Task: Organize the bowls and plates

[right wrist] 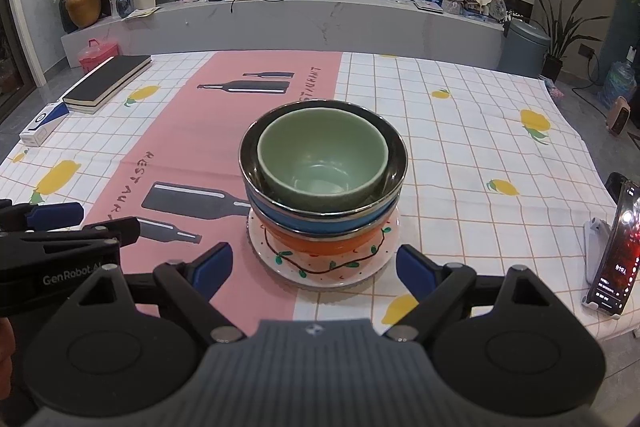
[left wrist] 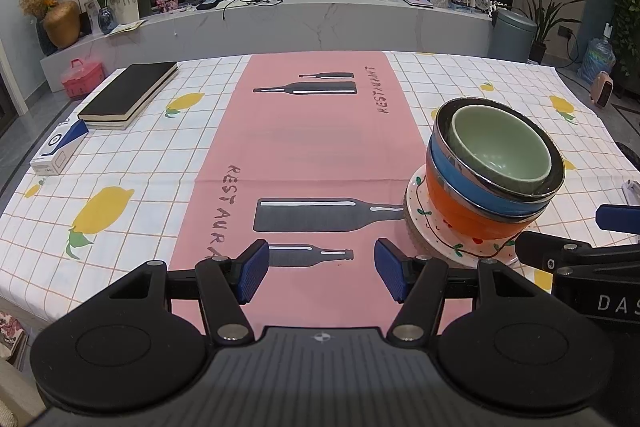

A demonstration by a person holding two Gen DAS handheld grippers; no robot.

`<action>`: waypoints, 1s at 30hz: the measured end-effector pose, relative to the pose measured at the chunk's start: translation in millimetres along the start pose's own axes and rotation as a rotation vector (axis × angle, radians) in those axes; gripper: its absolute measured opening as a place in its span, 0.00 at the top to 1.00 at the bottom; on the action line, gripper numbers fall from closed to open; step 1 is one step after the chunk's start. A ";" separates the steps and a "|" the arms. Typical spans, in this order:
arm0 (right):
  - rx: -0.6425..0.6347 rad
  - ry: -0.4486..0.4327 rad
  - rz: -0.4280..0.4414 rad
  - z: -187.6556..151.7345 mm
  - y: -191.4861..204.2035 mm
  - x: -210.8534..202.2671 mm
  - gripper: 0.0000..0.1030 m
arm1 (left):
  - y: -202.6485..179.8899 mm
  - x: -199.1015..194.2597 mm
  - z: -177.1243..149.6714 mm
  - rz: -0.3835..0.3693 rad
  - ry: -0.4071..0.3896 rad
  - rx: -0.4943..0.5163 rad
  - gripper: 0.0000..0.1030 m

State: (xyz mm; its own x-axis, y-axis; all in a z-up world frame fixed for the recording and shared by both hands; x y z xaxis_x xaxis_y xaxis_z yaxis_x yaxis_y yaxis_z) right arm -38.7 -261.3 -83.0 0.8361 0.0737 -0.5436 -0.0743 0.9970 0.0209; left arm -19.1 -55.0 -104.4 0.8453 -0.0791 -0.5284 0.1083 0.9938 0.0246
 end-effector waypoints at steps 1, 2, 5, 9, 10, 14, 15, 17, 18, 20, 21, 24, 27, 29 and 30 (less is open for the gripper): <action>0.000 0.000 0.000 -0.3 -0.2 0.2 0.15 | -0.1 -0.1 0.0 0.000 0.001 0.000 0.31; 0.000 0.000 -0.001 -0.2 -0.2 0.2 0.15 | -0.1 0.3 -0.3 0.000 0.002 0.000 0.31; 0.002 0.001 -0.004 0.1 -0.4 0.2 0.15 | -0.1 0.5 -0.4 0.000 0.002 0.001 0.31; 0.001 0.001 -0.007 1.0 -0.1 0.7 0.15 | 0.0 0.7 -0.5 0.000 0.002 0.000 0.31; 0.001 0.001 -0.006 0.9 -0.3 0.6 0.15 | -0.2 0.6 -0.6 0.000 0.002 0.000 0.31; 0.001 0.003 -0.007 1.2 -0.7 0.9 0.15 | 0.2 1.8 -0.8 -0.002 0.004 -0.001 0.31; 0.001 0.003 -0.008 1.3 -0.7 1.0 0.15 | 0.2 1.7 -0.8 -0.002 0.004 -0.001 0.31; 0.000 0.002 -0.009 1.2 -0.4 0.9 0.15 | 0.2 1.5 -0.7 -0.001 0.004 -0.002 0.31; -0.001 0.002 -0.010 1.2 -0.5 1.0 0.15 | 0.4 1.7 -0.7 -0.001 0.003 -0.001 0.31; -0.001 0.003 -0.010 1.3 -0.6 1.0 0.15 | 0.4 1.9 -0.3 0.000 0.003 -0.002 0.31; -0.001 0.003 -0.010 1.1 -0.9 0.9 0.15 | 0.1 1.8 -0.3 0.000 0.002 -0.002 0.31; -0.001 0.004 -0.010 1.3 -1.1 0.9 0.15 | 0.5 1.8 -0.3 -0.001 0.004 -0.002 0.31; -0.002 0.005 -0.010 1.2 -1.1 0.9 0.15 | 0.0 1.8 -0.2 -0.001 0.002 -0.001 0.31; -0.002 0.005 -0.011 1.2 -1.2 0.9 0.15 | 0.6 2.0 0.2 -0.004 0.004 -0.003 0.31; -0.002 0.005 -0.010 1.1 -1.1 1.3 0.15 | 0.3 2.1 0.3 -0.004 0.004 -0.003 0.31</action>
Point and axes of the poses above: each gripper's, at about its wrist camera, not at the fingertips, and x roughly the way its jaws point, y to its left, z to its top, the point moved 7 cm from there along x, roughly the way its jaws point, and after that the axes turned 15 degrees about -y, right-handed, at the moved point
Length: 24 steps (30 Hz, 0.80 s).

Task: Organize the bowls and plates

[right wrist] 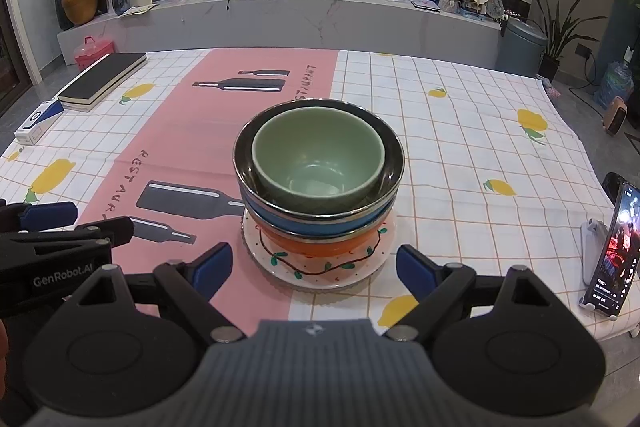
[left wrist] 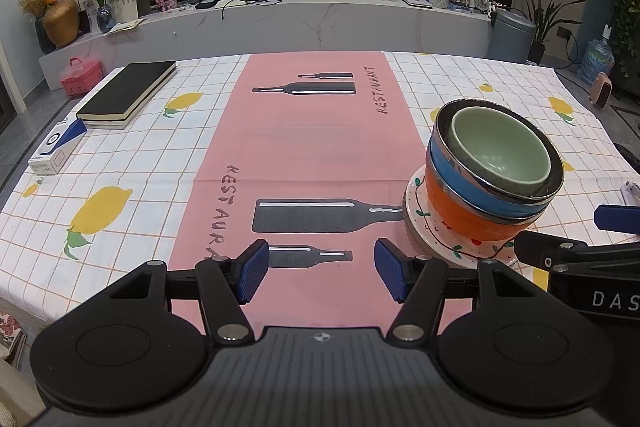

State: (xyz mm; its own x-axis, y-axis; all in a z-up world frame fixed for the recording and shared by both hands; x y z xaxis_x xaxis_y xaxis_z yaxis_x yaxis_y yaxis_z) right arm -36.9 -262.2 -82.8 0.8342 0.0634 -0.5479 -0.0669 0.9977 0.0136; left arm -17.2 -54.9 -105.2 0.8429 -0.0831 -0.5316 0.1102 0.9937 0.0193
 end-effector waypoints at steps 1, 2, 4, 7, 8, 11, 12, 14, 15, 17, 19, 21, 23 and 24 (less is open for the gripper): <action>0.000 0.000 -0.001 0.0 0.0 0.0 0.15 | 0.2 0.1 0.3 0.000 0.000 0.001 0.31; 0.000 0.000 -0.001 0.0 0.0 0.0 0.15 | 0.1 0.1 0.3 0.002 0.001 0.002 0.31; 0.001 0.000 0.000 0.0 0.0 0.0 0.15 | 0.4 0.0 0.5 0.001 0.000 0.002 0.31; 0.002 0.005 0.000 -1.3 0.2 1.4 0.15 | 1.0 0.1 1.2 0.005 -0.001 0.003 0.31; 0.002 0.006 0.000 -1.9 0.5 1.8 0.15 | 1.3 0.2 1.3 0.006 -0.001 0.003 0.31; 0.003 0.009 0.001 -2.4 0.6 2.9 0.15 | 2.0 0.2 0.5 0.010 0.002 0.001 0.31; 0.003 0.009 0.001 -2.4 0.7 2.9 0.15 | 2.0 0.0 0.3 0.011 0.002 0.001 0.31; 0.002 0.009 0.000 -2.4 0.6 2.9 0.15 | 2.4 0.0 0.3 0.014 0.002 0.000 0.31; 0.002 0.009 0.001 -2.4 0.6 2.9 0.15 | 2.6 -0.1 0.1 0.014 0.002 -0.001 0.31; 0.002 0.010 0.001 -2.4 0.7 2.8 0.15 | 2.9 -0.2 0.0 0.015 0.003 -0.004 0.31; 0.001 0.010 0.001 -2.8 1.0 3.2 0.15 | 3.0 -0.4 -0.2 0.015 0.002 -0.005 0.31; 0.001 0.010 0.001 -2.8 1.0 3.1 0.15 | 3.1 -0.3 -0.1 0.014 0.002 -0.005 0.31; 0.000 0.011 0.001 -3.1 1.2 3.2 0.15 | 3.1 -0.3 -0.1 0.015 0.002 -0.005 0.31; 0.000 0.012 0.001 -3.6 1.5 3.4 0.15 | 3.1 -0.3 -0.2 0.014 0.002 -0.005 0.31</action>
Point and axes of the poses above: each gripper's, at about its wrist camera, not at the fingertips, and x roughly the way its jaws point, y to its left, z to its top, the point moved 7 cm from there along x, roughly the way its jaws point, and after that the axes turned 15 degrees about -y, right-handed, at the moved point
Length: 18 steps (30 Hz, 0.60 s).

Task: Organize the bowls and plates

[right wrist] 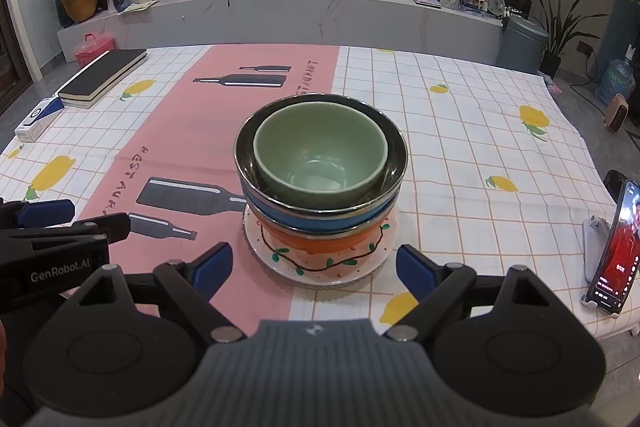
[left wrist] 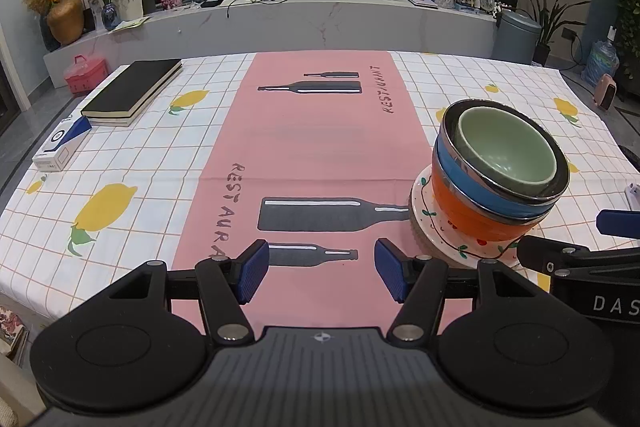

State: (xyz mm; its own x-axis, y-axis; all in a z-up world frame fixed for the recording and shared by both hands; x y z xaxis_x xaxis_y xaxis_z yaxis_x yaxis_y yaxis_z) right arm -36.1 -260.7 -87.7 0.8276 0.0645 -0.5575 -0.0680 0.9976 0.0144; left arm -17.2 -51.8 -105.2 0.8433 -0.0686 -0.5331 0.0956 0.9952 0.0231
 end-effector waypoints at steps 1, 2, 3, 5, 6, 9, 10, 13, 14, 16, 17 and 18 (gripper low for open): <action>0.000 0.000 -0.001 0.3 0.0 -0.1 0.15 | 0.0 0.0 0.0 0.000 0.000 0.000 0.31; 0.001 0.000 -0.001 0.3 0.0 -0.1 0.15 | 0.0 0.0 0.0 0.000 0.001 0.000 0.31; 0.001 0.000 -0.001 0.3 0.0 -0.2 0.15 | 0.1 0.0 -0.1 0.000 0.001 0.000 0.31; 0.000 -0.001 0.000 0.4 0.0 -0.2 0.15 | 0.1 -0.1 -0.1 0.000 0.000 0.000 0.31; 0.000 -0.001 0.000 0.4 0.0 -0.2 0.15 | 0.1 0.0 -0.1 0.000 0.000 0.000 0.31; 0.000 0.002 0.000 -0.9 0.3 0.3 0.15 | 0.2 0.0 -0.1 0.000 0.000 -0.001 0.31; 0.000 0.002 0.000 -1.1 0.4 0.8 0.15 | 0.2 0.0 -0.1 0.000 0.000 -0.001 0.31; -0.001 0.002 0.003 -1.9 1.0 0.8 0.15 | 0.3 0.0 -0.3 -0.002 0.000 -0.001 0.31; -0.002 0.002 0.003 -2.4 1.4 0.7 0.15 | 0.2 -0.4 -0.5 -0.003 -0.001 -0.001 0.31; -0.005 0.003 0.003 -3.6 2.1 1.4 0.15 | -0.3 -1.1 -0.3 -0.004 -0.003 0.000 0.31; -0.004 0.003 0.004 -4.1 2.3 1.3 0.15 | -0.6 -1.4 -0.1 -0.004 -0.004 0.001 0.31; -0.004 0.003 0.003 -4.1 2.3 1.3 0.15 | -0.7 -1.8 -0.3 -0.004 -0.005 0.000 0.31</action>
Point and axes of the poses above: each gripper's, at about its wrist camera, not at the fingertips, and x roughly the way its jaws point, y to its left, z to its top, the point moved 7 cm from there along x, roughly the way its jaws point, and after that the axes turned 15 degrees about -y, right-handed, at the moved point
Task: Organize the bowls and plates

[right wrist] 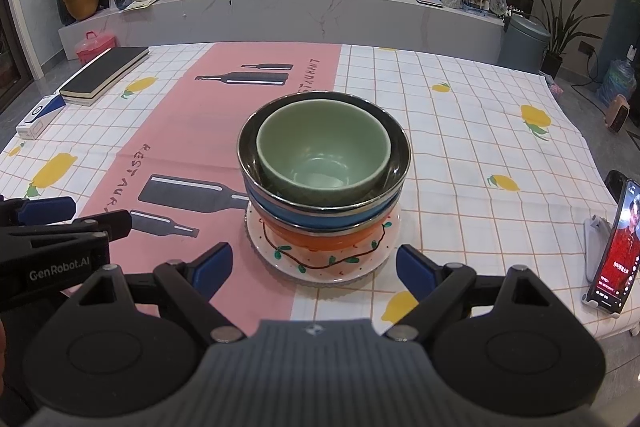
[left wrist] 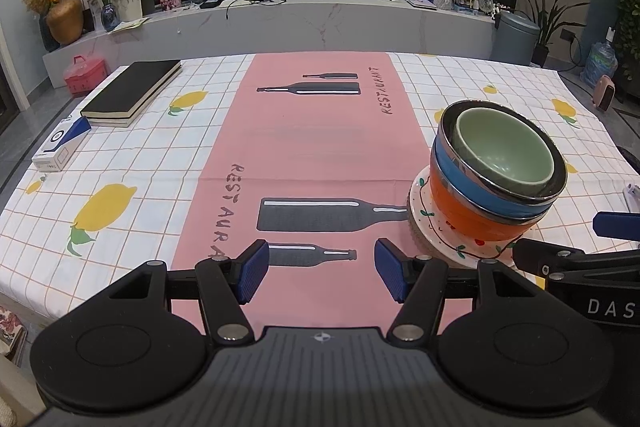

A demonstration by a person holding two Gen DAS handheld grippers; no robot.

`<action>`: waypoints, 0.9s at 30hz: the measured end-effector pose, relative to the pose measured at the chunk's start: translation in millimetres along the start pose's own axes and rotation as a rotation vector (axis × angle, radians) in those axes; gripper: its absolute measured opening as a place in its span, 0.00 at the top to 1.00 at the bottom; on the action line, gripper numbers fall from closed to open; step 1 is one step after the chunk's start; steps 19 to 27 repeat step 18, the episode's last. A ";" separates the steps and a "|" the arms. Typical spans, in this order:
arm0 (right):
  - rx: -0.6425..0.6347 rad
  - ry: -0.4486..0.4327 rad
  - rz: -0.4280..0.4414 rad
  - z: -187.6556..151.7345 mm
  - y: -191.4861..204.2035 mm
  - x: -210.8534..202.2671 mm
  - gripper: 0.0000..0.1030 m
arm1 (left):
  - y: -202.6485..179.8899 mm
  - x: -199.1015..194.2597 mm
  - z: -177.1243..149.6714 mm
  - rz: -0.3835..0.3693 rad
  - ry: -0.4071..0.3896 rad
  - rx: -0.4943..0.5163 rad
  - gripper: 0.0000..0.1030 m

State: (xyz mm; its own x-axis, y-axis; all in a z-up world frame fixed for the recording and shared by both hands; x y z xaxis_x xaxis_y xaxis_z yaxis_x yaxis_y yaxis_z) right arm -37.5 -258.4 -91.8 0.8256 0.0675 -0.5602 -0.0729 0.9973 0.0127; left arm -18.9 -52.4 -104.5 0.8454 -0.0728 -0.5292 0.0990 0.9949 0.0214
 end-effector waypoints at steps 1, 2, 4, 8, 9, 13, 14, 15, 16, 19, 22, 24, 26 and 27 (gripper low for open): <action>0.000 0.000 0.000 0.2 0.0 0.0 0.15 | -0.1 -0.1 0.1 0.000 0.000 0.000 0.31; 0.000 0.000 0.000 0.2 0.0 -0.2 0.15 | -0.1 0.0 0.0 0.000 0.000 0.000 0.31; 0.000 0.000 0.001 0.1 0.2 -0.2 0.15 | -0.3 -0.3 0.1 0.000 -0.001 0.000 0.31; 0.000 0.001 0.001 0.4 0.0 -0.2 0.15 | -1.1 -1.1 0.9 -0.001 -0.004 0.003 0.31; 0.001 0.001 0.001 -0.1 0.2 -0.3 0.15 | -1.0 -1.1 1.0 -0.001 -0.005 0.003 0.31; 0.003 0.001 0.001 0.7 -0.9 -0.6 0.15 | -1.2 -1.2 1.1 -0.002 -0.006 0.003 0.31; 0.003 0.002 0.001 0.5 -0.7 -0.6 0.15 | -1.1 -1.1 1.3 -0.004 -0.008 0.002 0.31; 0.003 0.002 0.001 0.8 -1.1 -0.5 0.15 | -1.2 -1.5 1.6 -0.006 -0.010 0.001 0.31; 0.003 0.002 0.001 0.9 -1.1 -0.5 0.15 | -1.5 -1.8 1.7 -0.006 -0.011 0.000 0.31; 0.004 0.003 0.002 0.8 -1.3 -0.7 0.15 | -1.3 -2.0 1.8 -0.006 -0.011 -0.001 0.31; 0.004 0.003 0.002 0.8 -1.3 -0.7 0.15 | -1.3 -2.0 1.8 -0.006 -0.011 -0.001 0.31; 0.004 0.003 0.002 0.8 -1.3 -0.7 0.15 | -1.3 -2.0 1.8 -0.006 -0.011 -0.001 0.31; 0.004 0.003 0.002 0.8 -1.3 -0.7 0.15 | -1.3 -2.0 1.8 -0.006 -0.011 -0.001 0.31; 0.004 0.003 0.002 0.8 -1.3 -0.7 0.15 | -1.3 -2.0 1.8 -0.006 -0.011 -0.001 0.31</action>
Point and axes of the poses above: each gripper's, at about its wrist camera, not at the fingertips, and x roughly the way its jaws point, y to its left, z to its top, the point moved 7 cm from there along x, roughly the way its jaws point, and after that the axes turned 15 degrees about -y, right-handed, at the moved point
